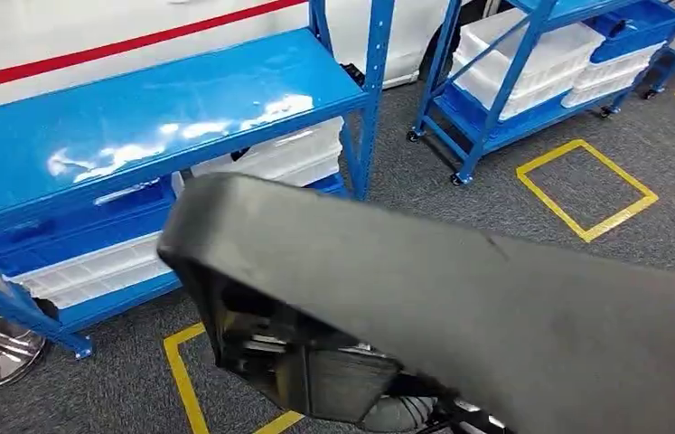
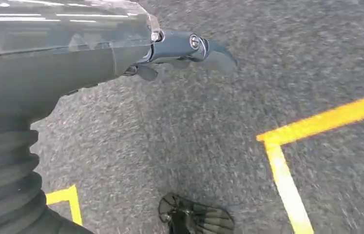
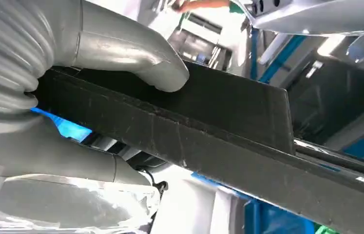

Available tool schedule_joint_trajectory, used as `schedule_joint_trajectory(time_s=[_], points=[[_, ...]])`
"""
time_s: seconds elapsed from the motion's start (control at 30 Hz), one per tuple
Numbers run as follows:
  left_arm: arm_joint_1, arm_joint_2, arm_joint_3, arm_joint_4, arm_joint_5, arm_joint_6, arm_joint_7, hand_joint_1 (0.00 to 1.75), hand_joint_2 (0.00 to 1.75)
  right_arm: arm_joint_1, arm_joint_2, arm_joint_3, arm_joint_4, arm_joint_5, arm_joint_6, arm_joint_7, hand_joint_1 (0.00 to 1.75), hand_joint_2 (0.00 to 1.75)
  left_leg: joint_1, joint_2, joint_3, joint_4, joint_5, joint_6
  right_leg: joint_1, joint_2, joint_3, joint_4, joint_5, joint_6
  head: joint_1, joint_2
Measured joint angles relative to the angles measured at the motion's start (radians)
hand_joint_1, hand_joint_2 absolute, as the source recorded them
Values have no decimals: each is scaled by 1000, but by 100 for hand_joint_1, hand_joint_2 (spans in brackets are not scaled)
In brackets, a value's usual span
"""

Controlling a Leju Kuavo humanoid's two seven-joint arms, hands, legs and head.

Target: Take the parts from the cabinet and place them on the table.

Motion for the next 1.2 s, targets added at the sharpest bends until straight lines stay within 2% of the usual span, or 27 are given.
schedule_joint_trajectory(time_s=[0.03, 0.07, 0.1, 0.23, 0.27, 0.3, 0.33, 0.4, 0.43, 0.47, 0.5, 0.57, 0.6, 0.63, 0.7, 0.77, 0.8, 0.83, 0.87, 0.93, 0.97, 1.0, 1.03, 1.07, 1.1, 1.13, 1.2], points=[[-2, 0, 0, 0, 0, -2, -2, 0, 175, -1, 0, 0, -1, -1, -2, 0, 173, 175, 0, 8, 1, 1, -2, -3, 0, -9, 49, -88, 41, -2, 0, 0], [-3, 0, 0, 0, 0, -8, -7, 0, 175, -1, 0, 0, -5, -7, -5, 0, 173, 175, 0, 16, 4, 3, -4, -7, 2, -34, 103, -182, 77, -7, 0, 0], [-3, 3, 0, 0, 0, -11, -13, 0, 175, -2, 0, 0, -7, -16, -6, 0, 173, 175, -4, 23, 5, 3, -6, -12, 11, -68, 119, -218, 55, -18, 0, 0], [-5, 17, 0, 0, 1, -12, -28, 0, 175, -7, 0, 0, -9, -34, 12, -1, 173, 175, -6, 51, 12, -4, -6, -40, 22, -32, 109, -219, 65, -43, -1, 0], [-8, 23, -1, 0, 2, -12, -34, 0, 175, -6, 2, 0, -10, -24, 17, -1, 173, 175, -4, 53, 14, -2, -10, -47, 13, -22, 114, -230, 73, -54, -2, 0], [-11, 32, -1, 1, 2, -12, -37, 0, 175, -5, 6, 0, -13, -14, 18, -2, 173, 175, 0, 15, 9, 16, -29, -51, 11, -17, 115, -234, 76, -60, -1, 0], [-11, 38, -1, 1, 2, -12, -40, 0, 175, -5, 12, 0, -15, -6, 16, -2, 173, 175, 0, -16, -15, 73, -71, -50, 11, -11, 114, -234, 78, -68, -5, 0], [-6, 53, -1, 2, 2, -2, -41, 0, 175, 0, 20, 0, -17, 2, 11, -3, 173, 175, -1, -39, -87, 233, -148, -53, 15, 10, 112, -233, 79, -75, -7, 0], [-3, 54, -1, 3, 2, 6, -42, 0, 175, 4, 21, 0, -17, 6, 6, -3, 173, 175, -1, -43, -116, 295, -165, -53, 17, 22, 111, -232, 80, -76, -7, 0], [-1, 58, -1, 5, 2, 14, -45, 0, 175, 8, 21, 0, -17, 11, -3, -2, 173, 175, -1, -43, -127, 314, -156, -52, 20, 35, 110, -229, 80, -76, -7, 0], [-1, 61, -1, 5, 2, 17, -47, 0, 175, 11, 21, 0, -17, 14, -8, -2, 173, 175, -1, -44, -114, 281, -124, -50, 20, 47, 110, -226, 79, -77, -7, 0], [-3, 69, -1, 5, 2, 18, -51, 0, 175, 11, 25, 0, -17, 21, -16, -2, 173, 175, -1, -57, -39, 116, -31, -42, 22, 72, 111, -222, 79, -76, -7, 0], [-3, 76, -1, 5, 2, 18, -53, 0, 175, 11, 29, 0, -17, 26, -20, -3, 173, 175, -1, -97, -5, 34, -4, -35, 21, 81, 108, -219, 79, -75, -7, 0], [-3, 80, -1, 6, 2, 19, -53, 0, 175, 9, 30, 0, -15, 31, -24, -3, 173, 175, 2, -124, 2, 13, -19, -32, 28, 89, 102, -212, 78, -69, -6, 0], [-3, 84, 0, 7, 2, 25, -53, 0, 175, 8, 30, 0, -10, 50, -37, -2, 173, 175, -6, -108, 2, 11, -16, -30, 15, 111, 93, -214, 85, -55, -6, 0], [-7, 84, 3, 7, 2, 30, -48, 0, 175, 6, 30, 0, 2, 67, -51, -2, 173, 175, -2, -89, 8, -3, -5, -15, 18, 130, 90, -219, 92, -38, -6, 0], [-11, 82, 4, 7, 2, 32, -42, 0, 175, 5, 29, 0, 12, 73, -54, -2, 173, 175, 1, -75, 13, -12, 3, -10, 17, 82, 87, -204, 81, -37, -7, 0], [-11, 80, 6, 7, 2, 32, -38, 0, 175, -2, 29, 0, 22, 77, -56, -1, 173, 175, 0, -67, 13, -15, 5, -3, 20, 34, 66, -165, 49, -34, 0, 0], [-9, 79, 7, 7, 2, 31, -33, 0, 175, -7, 29, 0, 31, 78, -57, -1, 173, 175, 0, -56, 12, -15, 5, -1, 18, 17, 35, -102, 11, -29, -1, 0], [0, 76, 9, 7, 2, 22, -26, 0, 175, -9, 28, 0, 54, 79, -58, -1, 173, 175, -1, -31, 10, -14, 4, -1, 10, 10, -43, 56, -54, -20, 0, 0], [2, 75, 9, 7, 2, 19, -23, 0, 175, -9, 27, 0, 63, 82, -59, -1, 173, 175, -1, -18, 9, -13, 4, -2, 6, 8, -59, 87, -54, -17, 0, 0], [1, 72, 10, 7, 2, 11, -21, 0, 175, -9, 25, 0, 74, 89, -64, 0, 173, 175, 0, -8, 9, -13, 3, -3, 2, 5, -49, 67, -32, -14, 0, 0], [1, 71, 11, 7, 2, 2, -19, 0, 175, -9, 23, 0, 80, 96, -70, 0, 173, 175, 0, 1, 10, -13, 2, -5, 0, -1, -14, 2, 7, -13, 0, 0], [0, 69, 12, 7, 2, -5, -15, 0, 175, -10, 22, 0, 87, 102, -78, 0, 173, 175, 1, 9, 12, -12, -1, -9, -1, -11, 36, -87, 48, -13, 0, 0], [1, 67, 13, 7, 2, -13, -8, 0, 175, -12, 21, 0, 92, 106, -84, 0, 173, 175, 0, 16, 16, -10, -4, -14, -1, -40, 92, -184, 82, -16, 0, 0], [1, 67, 13, 7, 2, -14, -2, 0, 175, -16, 21, 0, 96, 107, -88, 0, 173, 175, -6, 23, 16, -8, -9, -21, 10, -72, 107, -220, 65, -23, 0, 0], [1, 66, 13, 7, 2, -15, 4, 0, 175, -19, 21, 0, 104, 108, -90, 0, 173, 175, -9, 37, 18, -8, -12, -35, 13, -46, 101, -221, 71, -39, -3, 0]])
